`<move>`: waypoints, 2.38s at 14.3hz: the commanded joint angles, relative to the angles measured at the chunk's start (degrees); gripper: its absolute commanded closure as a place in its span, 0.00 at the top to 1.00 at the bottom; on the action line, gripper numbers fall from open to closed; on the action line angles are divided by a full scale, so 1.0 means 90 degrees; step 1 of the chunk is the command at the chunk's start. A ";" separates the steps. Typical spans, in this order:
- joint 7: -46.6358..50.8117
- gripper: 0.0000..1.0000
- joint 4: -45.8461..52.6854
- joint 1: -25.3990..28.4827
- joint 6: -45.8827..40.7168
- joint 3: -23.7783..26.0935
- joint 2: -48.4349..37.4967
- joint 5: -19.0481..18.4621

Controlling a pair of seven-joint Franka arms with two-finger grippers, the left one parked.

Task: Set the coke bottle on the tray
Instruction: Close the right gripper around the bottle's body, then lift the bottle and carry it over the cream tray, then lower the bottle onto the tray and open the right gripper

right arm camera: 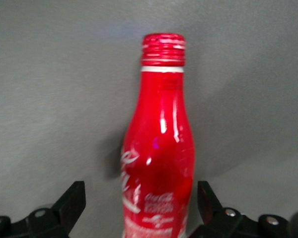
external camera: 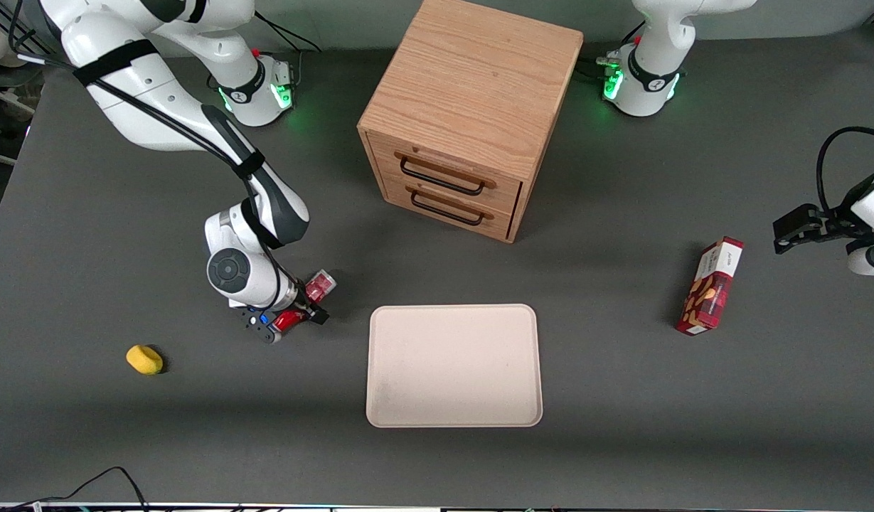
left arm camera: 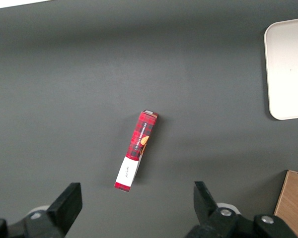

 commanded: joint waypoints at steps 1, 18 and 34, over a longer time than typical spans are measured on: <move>0.0211 0.76 -0.0076 0.0012 0.0077 -0.0018 -0.0068 -0.0139; -0.2064 0.00 0.3729 0.0684 -0.2794 0.0177 0.0116 -0.0119; -0.4544 0.04 0.5695 0.1614 -0.1818 0.0109 0.2861 -0.0041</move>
